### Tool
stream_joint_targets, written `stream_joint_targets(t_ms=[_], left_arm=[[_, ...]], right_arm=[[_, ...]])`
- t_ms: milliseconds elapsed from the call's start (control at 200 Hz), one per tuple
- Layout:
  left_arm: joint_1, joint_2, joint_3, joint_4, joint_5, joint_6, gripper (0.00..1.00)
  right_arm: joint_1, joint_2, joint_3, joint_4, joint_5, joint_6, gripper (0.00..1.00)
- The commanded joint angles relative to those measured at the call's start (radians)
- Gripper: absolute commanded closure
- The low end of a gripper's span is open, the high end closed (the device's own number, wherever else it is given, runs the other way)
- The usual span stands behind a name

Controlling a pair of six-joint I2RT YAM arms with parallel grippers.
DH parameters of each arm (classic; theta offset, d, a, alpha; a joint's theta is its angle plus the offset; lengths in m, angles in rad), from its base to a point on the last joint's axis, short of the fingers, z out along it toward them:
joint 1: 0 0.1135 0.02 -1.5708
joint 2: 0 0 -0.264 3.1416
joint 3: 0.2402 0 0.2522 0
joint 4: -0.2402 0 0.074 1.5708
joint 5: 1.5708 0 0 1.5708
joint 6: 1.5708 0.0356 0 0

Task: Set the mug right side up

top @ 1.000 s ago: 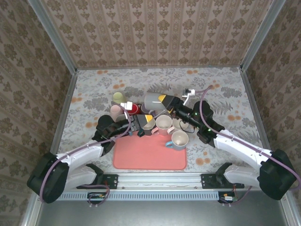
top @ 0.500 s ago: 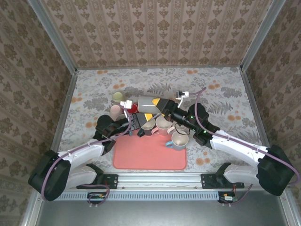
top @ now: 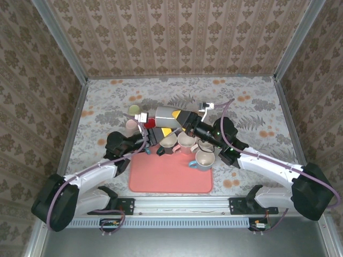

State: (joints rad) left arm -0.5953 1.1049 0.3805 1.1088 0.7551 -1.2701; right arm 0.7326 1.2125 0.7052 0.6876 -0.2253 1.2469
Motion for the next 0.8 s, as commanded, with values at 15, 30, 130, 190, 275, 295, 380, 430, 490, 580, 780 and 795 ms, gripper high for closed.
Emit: stream_joint_targets(t_ms=[15, 30, 130, 190, 275, 295, 380, 430, 490, 580, 780, 795], left_arm=[[0.025, -0.095, 0.021, -0.016, -0.007, 0.116, 0.99], [0.025, -0.107, 0.023, -0.037, -0.004, 0.128, 0.99], [0.028, -0.214, 0.046, -0.252, 0.013, 0.245, 1.00], [0.026, -0.299, 0.068, -0.448, 0.005, 0.355, 1.00], [0.007, -0.426, 0.126, -0.810, -0.052, 0.563, 1.00], [-0.002, -0.449, 0.146, -0.897, -0.075, 0.615, 1.00], [-0.071, -0.515, 0.222, -1.176, -0.203, 0.796, 1.00], [-0.131, -0.527, 0.252, -1.262, -0.274, 0.855, 1.00], [-0.207, -0.526, 0.275, -1.320, -0.343, 0.908, 1.00], [-0.309, -0.511, 0.317, -1.430, -0.462, 0.977, 1.00], [-0.497, -0.502, 0.338, -1.527, -0.611, 1.080, 1.00], [-0.514, -0.500, 0.337, -1.527, -0.615, 1.085, 1.00]], right_arm=[[0.008, -0.030, 0.065, -0.188, 0.010, -0.039, 0.00], [0.007, -0.035, 0.070, -0.210, 0.017, -0.047, 0.00], [-0.007, -0.068, 0.089, -0.339, 0.051, -0.100, 0.00], [-0.025, -0.093, 0.102, -0.440, 0.074, -0.141, 0.00], [-0.062, -0.142, 0.129, -0.633, 0.146, -0.217, 0.00], [-0.073, -0.150, 0.129, -0.673, 0.162, -0.231, 0.00], [-0.142, -0.205, 0.120, -0.770, 0.185, -0.256, 0.00], [-0.178, -0.233, 0.126, -0.826, 0.195, -0.284, 0.00], [-0.203, -0.260, 0.147, -0.895, 0.221, -0.331, 0.00], [-0.216, -0.288, 0.171, -0.946, 0.236, -0.390, 0.00], [-0.217, -0.315, 0.213, -0.998, 0.242, -0.470, 0.00], [-0.217, -0.316, 0.214, -1.000, 0.242, -0.477, 0.00]])
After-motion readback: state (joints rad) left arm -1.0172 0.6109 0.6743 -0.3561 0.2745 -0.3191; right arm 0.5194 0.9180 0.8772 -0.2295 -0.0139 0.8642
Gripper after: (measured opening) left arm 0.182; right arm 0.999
